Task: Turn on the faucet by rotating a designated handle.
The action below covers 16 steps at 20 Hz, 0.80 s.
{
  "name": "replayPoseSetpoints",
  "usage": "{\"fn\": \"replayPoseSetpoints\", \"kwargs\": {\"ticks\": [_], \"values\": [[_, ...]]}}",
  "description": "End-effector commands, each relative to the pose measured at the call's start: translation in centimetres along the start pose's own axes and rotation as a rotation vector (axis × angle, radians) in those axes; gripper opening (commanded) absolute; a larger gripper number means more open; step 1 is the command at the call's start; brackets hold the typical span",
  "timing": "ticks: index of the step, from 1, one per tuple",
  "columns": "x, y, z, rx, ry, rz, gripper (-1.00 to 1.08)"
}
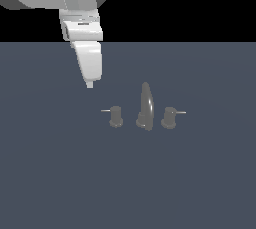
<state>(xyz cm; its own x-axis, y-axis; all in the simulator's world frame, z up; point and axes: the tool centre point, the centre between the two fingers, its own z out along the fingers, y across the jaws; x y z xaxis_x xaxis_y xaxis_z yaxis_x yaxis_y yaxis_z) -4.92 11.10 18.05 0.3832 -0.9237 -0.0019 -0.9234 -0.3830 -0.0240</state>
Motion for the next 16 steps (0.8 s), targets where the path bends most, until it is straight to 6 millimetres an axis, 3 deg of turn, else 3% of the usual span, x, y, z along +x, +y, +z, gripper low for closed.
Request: {"fn": "replayPoseSetpoints", "kwargs": {"ticks": [1, 16], "values": [[0.5, -0.8, 1.3, -0.002, 0.001, 0.047, -1.00], [5.0, -4.7, 9.4, -0.019, 0.010, 0.341, -1.00]]}}
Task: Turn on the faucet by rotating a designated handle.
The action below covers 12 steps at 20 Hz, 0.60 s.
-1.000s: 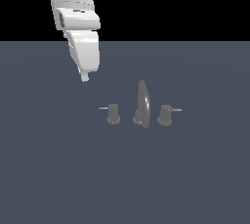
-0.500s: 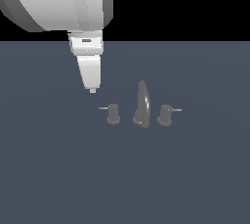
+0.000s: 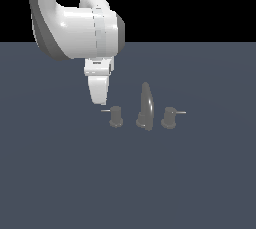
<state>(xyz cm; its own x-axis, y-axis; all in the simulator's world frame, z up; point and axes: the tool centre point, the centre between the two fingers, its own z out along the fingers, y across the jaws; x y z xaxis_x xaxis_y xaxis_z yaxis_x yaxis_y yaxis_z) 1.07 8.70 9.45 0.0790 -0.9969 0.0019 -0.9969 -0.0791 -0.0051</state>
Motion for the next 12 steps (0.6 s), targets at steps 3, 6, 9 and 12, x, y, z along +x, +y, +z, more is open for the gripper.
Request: {"fn": "replayPoseSetpoints", "kwargs": {"ticks": [3, 6, 9, 12], "values": [[0.9, -1.2, 1.8, -0.003, 0.001, 0.069, -1.00], [1.3, -1.6, 2.6, -0.004, 0.001, 0.099, -1.00], [1.5, -1.9, 3.0, -0.005, 0.000, 0.117, -1.00], [1.6, -2.0, 3.1, -0.005, -0.001, 0.122, -1.00]]}}
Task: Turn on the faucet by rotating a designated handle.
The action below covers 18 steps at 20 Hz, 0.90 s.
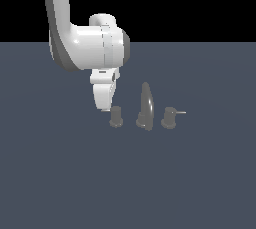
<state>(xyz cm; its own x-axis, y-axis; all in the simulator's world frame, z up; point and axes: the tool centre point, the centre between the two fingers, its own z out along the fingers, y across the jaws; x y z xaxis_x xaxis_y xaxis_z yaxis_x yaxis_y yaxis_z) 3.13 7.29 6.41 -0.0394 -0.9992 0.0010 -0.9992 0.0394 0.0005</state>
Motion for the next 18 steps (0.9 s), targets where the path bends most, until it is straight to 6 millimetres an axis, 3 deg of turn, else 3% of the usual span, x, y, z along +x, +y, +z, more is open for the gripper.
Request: {"fn": "replayPoseSetpoints", "kwargs": {"ticks": [1, 4, 13, 15, 18], "values": [[0.0, -0.1, 0.1, 0.001, -0.001, 0.004, -1.00], [0.0, -0.1, 0.0, 0.000, 0.000, 0.003, -1.00], [-1.6, 2.9, 0.0, 0.001, -0.001, 0.004, -1.00], [-1.1, 2.2, 0.0, 0.008, -0.002, 0.010, -1.00], [-1.0, 3.2, 0.0, 0.006, -0.002, 0.009, -1.00]]}}
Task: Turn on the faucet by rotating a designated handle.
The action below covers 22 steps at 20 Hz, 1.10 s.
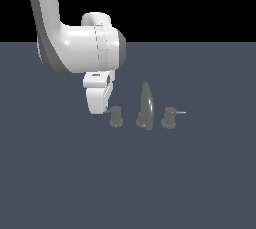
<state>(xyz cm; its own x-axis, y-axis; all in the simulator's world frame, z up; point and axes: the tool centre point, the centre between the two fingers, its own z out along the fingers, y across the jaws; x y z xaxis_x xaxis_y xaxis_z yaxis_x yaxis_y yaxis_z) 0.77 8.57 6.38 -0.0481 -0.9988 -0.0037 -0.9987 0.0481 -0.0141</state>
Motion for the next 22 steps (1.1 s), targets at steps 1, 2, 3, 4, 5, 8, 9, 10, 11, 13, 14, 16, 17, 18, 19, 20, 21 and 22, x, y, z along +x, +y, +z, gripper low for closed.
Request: {"fn": "replayPoseSetpoints", "kwargs": {"ticks": [1, 2, 3, 4, 5, 8, 9, 10, 11, 13, 14, 16, 17, 18, 19, 20, 21, 22], "values": [[0.2, 1.1, 0.0, -0.008, 0.003, 0.000, -1.00], [0.2, 1.5, 0.0, -0.009, 0.003, -0.001, -1.00], [0.2, 1.8, 0.0, -0.010, 0.003, -0.001, -1.00], [0.3, 2.1, 0.0, -0.010, 0.003, -0.001, -1.00], [0.3, 2.5, 0.0, -0.011, 0.003, -0.002, -1.00], [0.4, 3.5, 0.0, -0.012, 0.004, -0.004, -1.00], [0.4, 3.9, -0.1, -0.013, 0.004, -0.004, -1.00], [0.5, 4.3, -0.1, -0.014, 0.004, -0.004, -1.00], [0.5, 4.3, -0.1, -0.014, 0.004, -0.004, -1.00], [-0.2, 3.8, 0.0, -0.004, -0.005, -0.017, -1.00], [0.2, 4.0, 0.0, -0.005, -0.004, -0.016, -1.00], [1.0, 4.5, 0.0, -0.007, -0.003, -0.013, -1.00], [1.4, 4.8, 0.0, -0.008, -0.002, -0.012, -1.00], [1.8, 5.0, 0.0, -0.009, -0.001, -0.011, -1.00], [2.2, 5.2, -0.1, -0.010, 0.000, -0.010, -1.00], [2.6, 5.5, -0.1, -0.011, 0.001, -0.009, -1.00], [3.0, 5.7, -0.1, -0.012, 0.001, -0.008, -1.00], [3.4, 6.0, -0.1, -0.013, 0.002, -0.007, -1.00]]}}
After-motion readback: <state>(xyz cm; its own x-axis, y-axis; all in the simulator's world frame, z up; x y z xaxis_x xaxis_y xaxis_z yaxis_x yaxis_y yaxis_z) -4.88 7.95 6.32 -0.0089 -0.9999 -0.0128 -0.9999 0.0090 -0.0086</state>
